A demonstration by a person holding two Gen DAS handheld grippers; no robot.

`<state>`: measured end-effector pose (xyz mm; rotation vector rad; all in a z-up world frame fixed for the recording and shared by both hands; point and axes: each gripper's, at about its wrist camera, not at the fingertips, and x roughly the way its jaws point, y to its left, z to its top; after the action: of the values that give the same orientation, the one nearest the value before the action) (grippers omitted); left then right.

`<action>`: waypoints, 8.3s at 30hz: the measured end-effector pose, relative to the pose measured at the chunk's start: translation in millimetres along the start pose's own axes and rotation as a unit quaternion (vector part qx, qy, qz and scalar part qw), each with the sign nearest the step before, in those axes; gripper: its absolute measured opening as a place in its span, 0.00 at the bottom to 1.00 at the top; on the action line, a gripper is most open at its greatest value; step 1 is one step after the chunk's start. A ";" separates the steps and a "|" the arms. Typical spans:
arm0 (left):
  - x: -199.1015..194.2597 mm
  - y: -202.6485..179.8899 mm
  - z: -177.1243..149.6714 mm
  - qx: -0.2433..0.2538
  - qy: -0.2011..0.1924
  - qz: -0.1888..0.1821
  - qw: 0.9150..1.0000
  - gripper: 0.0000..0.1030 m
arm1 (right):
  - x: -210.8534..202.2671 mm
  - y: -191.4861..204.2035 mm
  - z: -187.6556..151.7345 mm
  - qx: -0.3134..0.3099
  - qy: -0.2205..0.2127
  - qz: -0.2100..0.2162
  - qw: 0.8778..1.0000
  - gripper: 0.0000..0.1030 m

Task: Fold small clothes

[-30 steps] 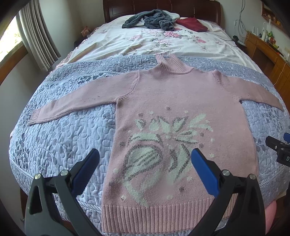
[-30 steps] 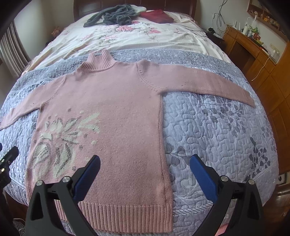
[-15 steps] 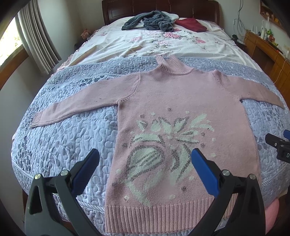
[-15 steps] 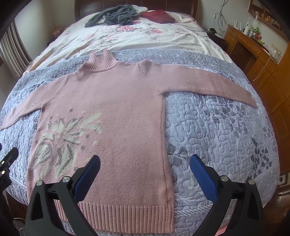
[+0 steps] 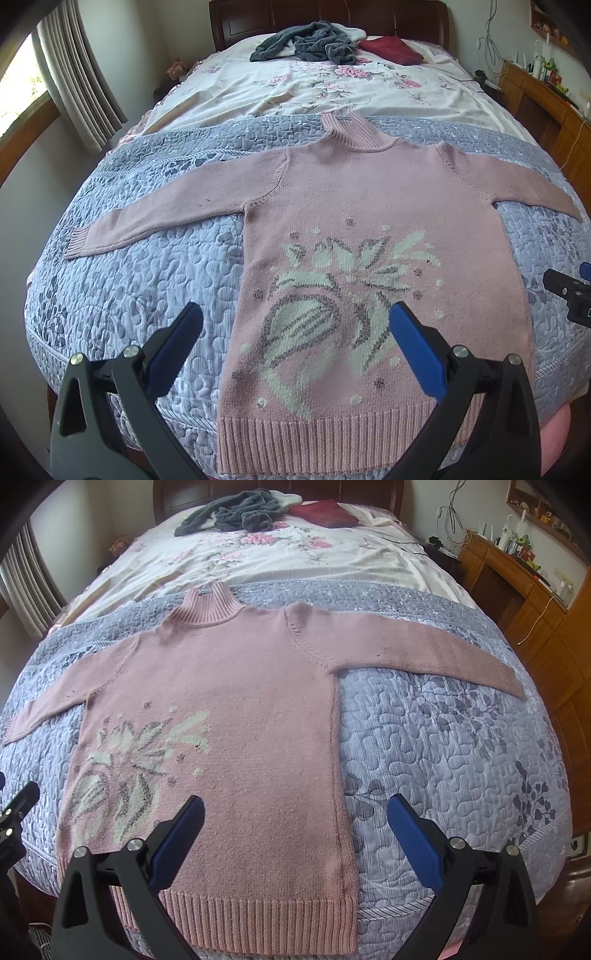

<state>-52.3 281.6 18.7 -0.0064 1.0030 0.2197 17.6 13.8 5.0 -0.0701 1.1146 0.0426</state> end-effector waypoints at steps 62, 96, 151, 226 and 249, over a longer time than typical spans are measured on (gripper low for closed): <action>94.1 -104.6 119.7 -0.002 -0.015 -0.020 1.000 0.97 | 151.0 -403.5 158.9 0.245 0.056 -0.059 0.966 0.96; 134.0 -110.3 110.4 -0.008 0.020 -0.008 1.000 0.97 | 157.0 -417.7 168.1 0.220 -0.013 0.083 0.972 0.11; 250.3 -227.7 140.0 -0.088 0.201 -0.284 0.933 0.47 | 125.8 -209.2 60.1 0.033 0.011 0.198 0.980 0.31; 258.8 21.6 150.6 -0.147 0.124 -0.120 0.974 0.16 | 201.5 -58.7 160.6 0.035 0.103 0.199 0.974 0.46; 197.4 409.7 1.7 -0.504 0.012 -0.065 0.861 0.22 | 192.2 68.4 79.6 -0.111 0.132 0.228 0.958 0.62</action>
<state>-24.9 718.0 -106.4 -1.0358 0.8088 0.6023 168.7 88.1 -135.0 -0.0176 1.3718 0.5878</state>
